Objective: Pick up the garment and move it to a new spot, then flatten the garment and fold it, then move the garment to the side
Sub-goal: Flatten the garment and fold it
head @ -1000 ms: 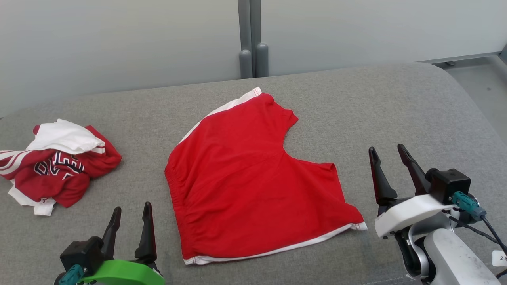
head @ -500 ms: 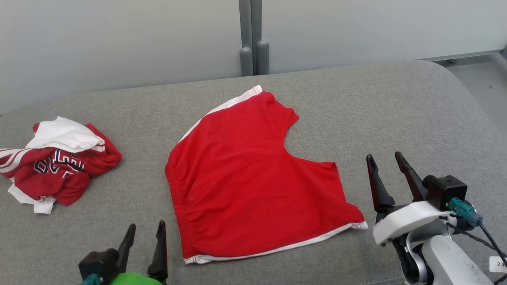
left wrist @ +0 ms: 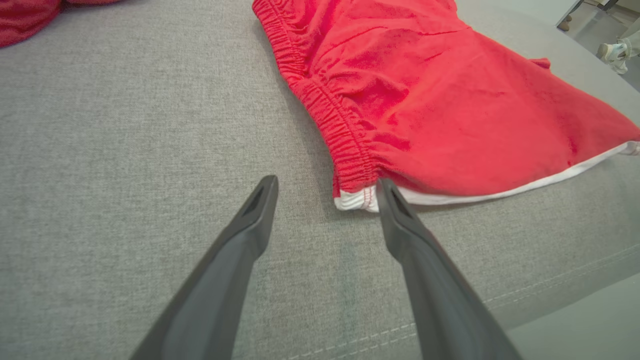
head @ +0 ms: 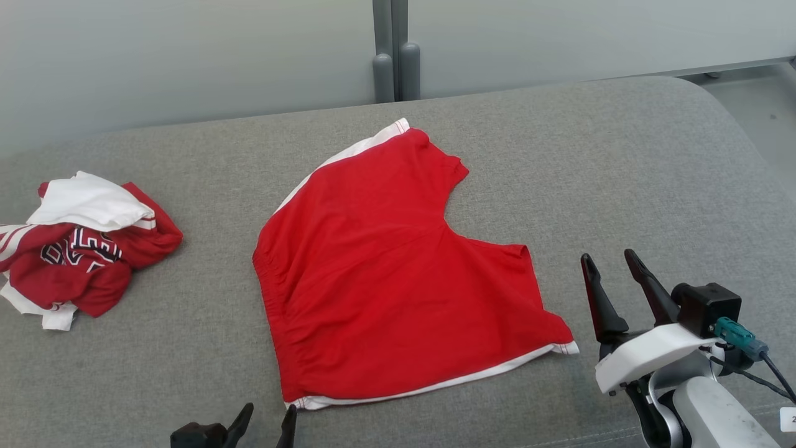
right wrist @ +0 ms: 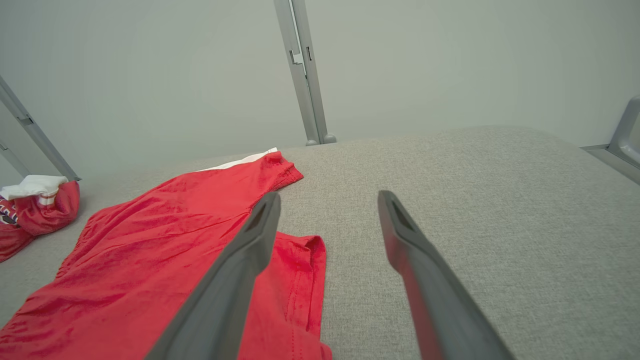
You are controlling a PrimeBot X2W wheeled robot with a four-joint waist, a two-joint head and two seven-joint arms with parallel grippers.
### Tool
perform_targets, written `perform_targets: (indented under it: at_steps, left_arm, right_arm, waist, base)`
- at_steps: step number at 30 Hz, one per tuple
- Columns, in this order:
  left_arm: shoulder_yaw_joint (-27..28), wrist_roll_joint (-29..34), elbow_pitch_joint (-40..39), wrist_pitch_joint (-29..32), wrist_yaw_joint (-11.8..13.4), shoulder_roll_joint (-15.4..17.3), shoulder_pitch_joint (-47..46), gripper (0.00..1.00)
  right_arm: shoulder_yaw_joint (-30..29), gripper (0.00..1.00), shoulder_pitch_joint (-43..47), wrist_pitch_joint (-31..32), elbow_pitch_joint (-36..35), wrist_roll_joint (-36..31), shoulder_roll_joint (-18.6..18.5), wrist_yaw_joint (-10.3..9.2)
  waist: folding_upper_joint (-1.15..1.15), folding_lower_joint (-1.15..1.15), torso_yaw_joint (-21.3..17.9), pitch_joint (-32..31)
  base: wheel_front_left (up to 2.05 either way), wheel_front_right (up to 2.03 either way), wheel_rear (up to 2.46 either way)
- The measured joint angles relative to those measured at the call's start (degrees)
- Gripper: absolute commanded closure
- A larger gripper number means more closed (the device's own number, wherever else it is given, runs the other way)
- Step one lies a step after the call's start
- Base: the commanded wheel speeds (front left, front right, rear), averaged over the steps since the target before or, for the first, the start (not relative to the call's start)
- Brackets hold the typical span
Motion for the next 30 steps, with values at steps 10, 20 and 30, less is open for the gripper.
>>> perform_targets:
  at_steps: [10, 20, 30]
  left_arm:
    - [-1.40, 0.96, 3.05, 0.47, -1.22, -0.42, -1.11, 0.00]
    - [-2.03, 1.71, 5.01, -0.19, -2.15, -1.22, -3.38, 0.00]
    - [-3.10, 1.89, 5.73, -1.54, -2.78, -1.49, -3.47, 0.62]
  right_arm:
    - [0.70, 0.00, -0.27, 0.00, 1.27, -0.40, -0.34, 0.92]
    - [0.54, 0.00, -0.55, 0.00, 2.31, -0.42, -1.15, 0.93]
    - [0.73, 0.00, -0.55, 0.00, 3.59, -0.63, -1.45, 1.41]
  waist:
    - [0.00, 0.00, -1.53, 1.77]
    - [0.00, 0.00, -2.77, 2.73]
    - [0.00, 0.00, -2.42, 2.84]
  base:
    - [0.00, 0.00, 0.00]
    - [0.00, 0.00, 0.00]
    - [0.00, 0.00, 0.00]
